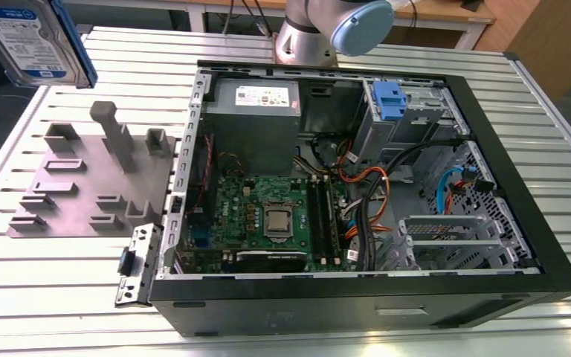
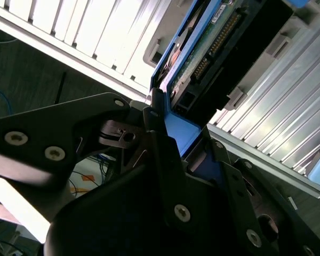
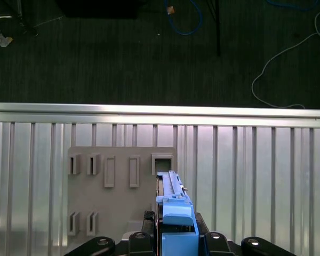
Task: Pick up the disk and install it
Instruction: 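Pick up the disk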
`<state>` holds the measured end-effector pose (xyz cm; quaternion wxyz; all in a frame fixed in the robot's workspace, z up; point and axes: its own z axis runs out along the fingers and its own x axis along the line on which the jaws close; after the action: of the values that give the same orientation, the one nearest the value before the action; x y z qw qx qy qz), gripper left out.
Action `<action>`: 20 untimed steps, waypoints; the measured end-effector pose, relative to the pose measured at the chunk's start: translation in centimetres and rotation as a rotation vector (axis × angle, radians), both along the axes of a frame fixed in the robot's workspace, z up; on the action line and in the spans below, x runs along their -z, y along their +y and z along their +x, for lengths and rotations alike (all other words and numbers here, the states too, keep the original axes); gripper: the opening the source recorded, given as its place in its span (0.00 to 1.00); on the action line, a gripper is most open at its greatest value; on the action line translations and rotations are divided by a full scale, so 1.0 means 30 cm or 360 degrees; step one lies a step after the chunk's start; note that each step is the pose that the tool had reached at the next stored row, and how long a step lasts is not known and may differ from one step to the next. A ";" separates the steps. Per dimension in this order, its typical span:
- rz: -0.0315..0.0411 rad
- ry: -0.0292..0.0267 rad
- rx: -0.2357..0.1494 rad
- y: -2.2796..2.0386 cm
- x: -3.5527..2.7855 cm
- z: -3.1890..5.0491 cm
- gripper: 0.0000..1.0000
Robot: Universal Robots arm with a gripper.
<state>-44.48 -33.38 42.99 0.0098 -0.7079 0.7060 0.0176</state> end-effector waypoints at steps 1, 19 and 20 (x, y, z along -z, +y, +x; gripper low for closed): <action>0.0000 0.00001 0.0000 0.000 -0.001 0.000 0.36; 0.0000 0.00000 0.0000 0.000 -0.073 0.000 0.36; 0.0000 -0.00001 0.0000 0.000 -0.076 0.000 0.36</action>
<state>-44.48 -33.38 45.28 0.0098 -0.7079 0.7060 0.0176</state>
